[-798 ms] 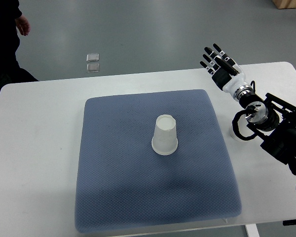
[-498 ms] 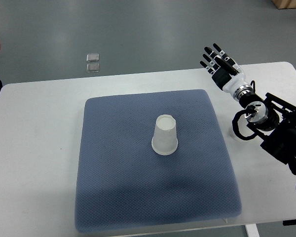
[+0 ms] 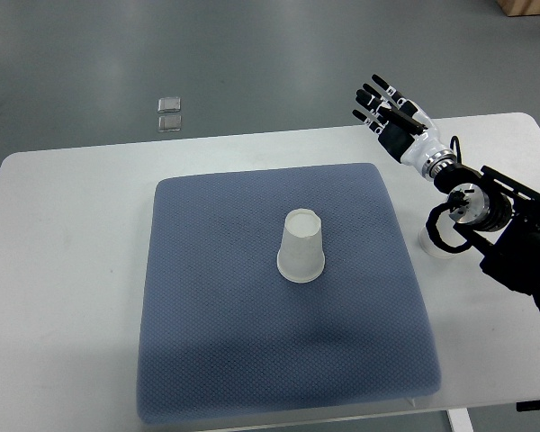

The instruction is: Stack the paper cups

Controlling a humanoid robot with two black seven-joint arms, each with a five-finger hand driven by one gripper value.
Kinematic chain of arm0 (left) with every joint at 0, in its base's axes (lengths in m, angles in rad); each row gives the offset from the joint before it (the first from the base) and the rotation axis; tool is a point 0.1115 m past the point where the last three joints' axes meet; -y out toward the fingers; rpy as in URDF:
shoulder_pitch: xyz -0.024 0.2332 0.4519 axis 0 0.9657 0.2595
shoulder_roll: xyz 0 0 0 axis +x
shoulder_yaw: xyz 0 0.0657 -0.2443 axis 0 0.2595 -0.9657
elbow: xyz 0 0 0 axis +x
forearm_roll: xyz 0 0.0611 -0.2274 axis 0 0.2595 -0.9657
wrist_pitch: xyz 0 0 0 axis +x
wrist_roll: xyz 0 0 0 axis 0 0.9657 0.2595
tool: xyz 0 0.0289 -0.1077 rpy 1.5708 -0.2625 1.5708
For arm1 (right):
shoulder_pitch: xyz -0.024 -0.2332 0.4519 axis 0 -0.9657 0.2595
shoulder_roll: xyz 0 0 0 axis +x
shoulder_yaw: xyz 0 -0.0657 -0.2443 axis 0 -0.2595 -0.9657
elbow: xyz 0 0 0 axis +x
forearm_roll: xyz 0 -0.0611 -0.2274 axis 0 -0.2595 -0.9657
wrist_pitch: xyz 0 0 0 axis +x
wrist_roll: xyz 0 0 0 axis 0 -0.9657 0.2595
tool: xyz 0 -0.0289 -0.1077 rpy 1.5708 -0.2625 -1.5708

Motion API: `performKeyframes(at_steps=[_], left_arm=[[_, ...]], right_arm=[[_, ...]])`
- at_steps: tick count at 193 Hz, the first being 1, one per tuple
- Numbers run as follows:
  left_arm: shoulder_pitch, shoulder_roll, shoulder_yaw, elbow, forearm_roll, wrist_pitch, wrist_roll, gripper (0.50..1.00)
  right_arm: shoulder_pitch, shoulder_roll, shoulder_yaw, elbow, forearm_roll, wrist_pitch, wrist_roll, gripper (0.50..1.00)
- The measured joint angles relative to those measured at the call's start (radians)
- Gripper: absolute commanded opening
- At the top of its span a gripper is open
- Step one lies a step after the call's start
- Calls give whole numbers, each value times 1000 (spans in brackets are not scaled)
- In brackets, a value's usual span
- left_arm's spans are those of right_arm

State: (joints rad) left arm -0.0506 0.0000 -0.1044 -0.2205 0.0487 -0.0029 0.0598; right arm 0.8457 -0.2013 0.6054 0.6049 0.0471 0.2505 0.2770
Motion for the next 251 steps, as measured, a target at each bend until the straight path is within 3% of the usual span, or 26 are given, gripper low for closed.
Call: performKeyframes(at_steps=[34,63,99,128,183,251], left_arm=[[0,0,-1,-3,4,0,0,1000],[-2,0,0,-5,7,-2,0,1000],[-2,0,2,-6,7,-2,0,1000],[-1,0,3,-12,7,-2,0,1000],[-1,0,2,-32,5,-2,0,1000],[-2,0,5,-35,7,-2,0,1000]], right_arm=[[98,-76,-96,58,-357,33,-15,932],[276,-152,-371,103,-494,93,-81,930],[666,-199,-937,202,-611,234,-150,932],[919,-186,-1220,328,-648,319,-189,932],[1191,-180,-1418,532,-653,360,-255,930],[1316,-279,-1490,681,-642,360,-286,932]])
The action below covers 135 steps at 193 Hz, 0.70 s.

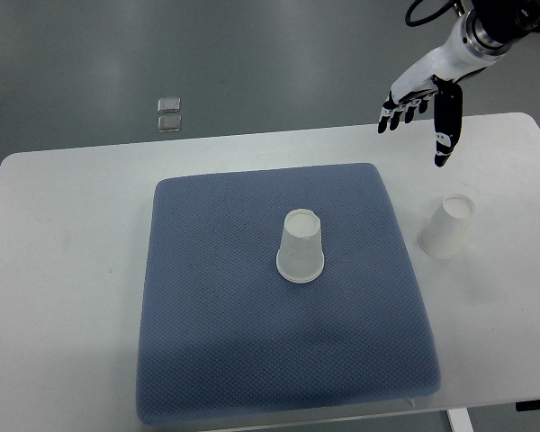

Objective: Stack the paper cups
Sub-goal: 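Move the right hand over the white cup beside the pad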

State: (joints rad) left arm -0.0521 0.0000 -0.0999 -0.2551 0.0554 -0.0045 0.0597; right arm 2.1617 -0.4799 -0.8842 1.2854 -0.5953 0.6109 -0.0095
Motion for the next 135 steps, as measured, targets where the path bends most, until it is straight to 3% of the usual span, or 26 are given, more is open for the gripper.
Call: performKeyframes(at_steps=[72,135], left_arm=[[0,0,3,-13,3,0,0,1000],[0,0,0,-12,3,0,0,1000]], right_arm=[[-20,-45,-15,27,-1,-4,-4,930],[-180,-31,-44,-32,-1,-186,-84,928]])
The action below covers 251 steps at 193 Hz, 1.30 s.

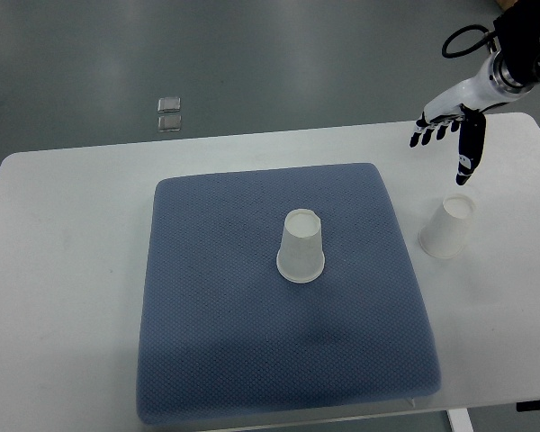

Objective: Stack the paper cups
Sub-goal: 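Move the right hand over the white cup beside the pad, then lower the right hand and close its fingers around the cup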

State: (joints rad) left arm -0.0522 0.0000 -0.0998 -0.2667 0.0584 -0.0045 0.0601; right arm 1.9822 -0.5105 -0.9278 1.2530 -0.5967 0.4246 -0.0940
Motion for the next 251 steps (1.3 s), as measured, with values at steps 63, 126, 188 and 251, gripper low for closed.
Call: performKeyframes(at_steps=[63,126,188,251], left_arm=[[0,0,0,1,-2,0,0,1000],[0,0,3,1,-2,0,0,1000],[0,0,3,2,-1,0,0,1000],[0,0,3,2,-2,1,0,1000]], right_arm=[[-134,5,-3,-30,2,-96,-23,928],[-242,34,-2,-73,3,-184,-35,928],[-315,62,-2,-112,2,-220,-36,928],[-356,68,-3,-132,-1,-257,-36,924]])
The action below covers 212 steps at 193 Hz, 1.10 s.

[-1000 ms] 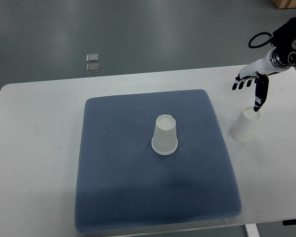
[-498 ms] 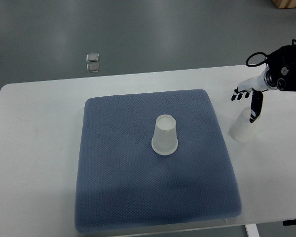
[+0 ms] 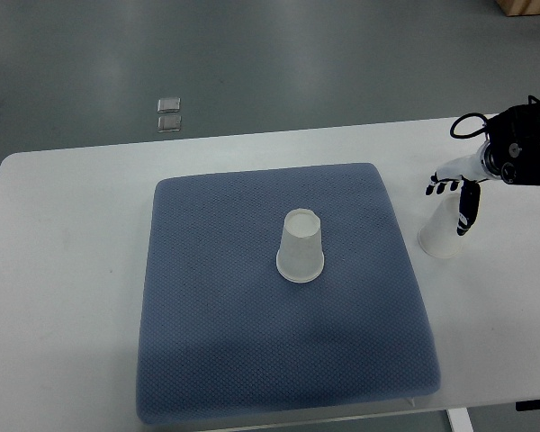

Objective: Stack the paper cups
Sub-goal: 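Lower the right hand and close its fingers around the cup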

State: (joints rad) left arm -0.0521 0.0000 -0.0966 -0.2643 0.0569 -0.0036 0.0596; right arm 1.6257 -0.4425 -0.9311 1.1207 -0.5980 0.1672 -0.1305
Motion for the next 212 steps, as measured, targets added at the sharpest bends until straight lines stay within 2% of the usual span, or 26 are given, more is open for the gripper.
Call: performKeyframes(at_steps=[29,46,57,76,95,127,152,171,212], left_arm=[[0,0,0,3,-1,0,0,1000],[0,0,0,3,-2,1,0,1000],[0,0,1,4,-2,1,0,1000],[0,0,1,3,-2,1,0,1000],[0,0,2,2,-2,1,0,1000],[0,0,2,-1,-1,1,0,1000],[0,0,3,-2,0,1,0,1000],[0,0,3,-2,0,1,0,1000],[0,0,5,-2,0,1,0,1000]], right_arm=[[-11,0,-1,-5,-3,-9,0,919],[-13,-1,-2,-5,-5,-16,0,895],[-13,-1,-6,-5,-6,-24,0,836],[-13,-1,-15,-5,-6,-32,0,783],[-18,-1,-18,-6,-6,-35,1,756],[-31,-1,-18,-6,-6,-54,2,682],[-34,-2,-19,-6,-7,-56,2,603],[-30,-4,-19,-6,-7,-54,2,582],[47,-31,-24,24,-4,-35,2,582]])
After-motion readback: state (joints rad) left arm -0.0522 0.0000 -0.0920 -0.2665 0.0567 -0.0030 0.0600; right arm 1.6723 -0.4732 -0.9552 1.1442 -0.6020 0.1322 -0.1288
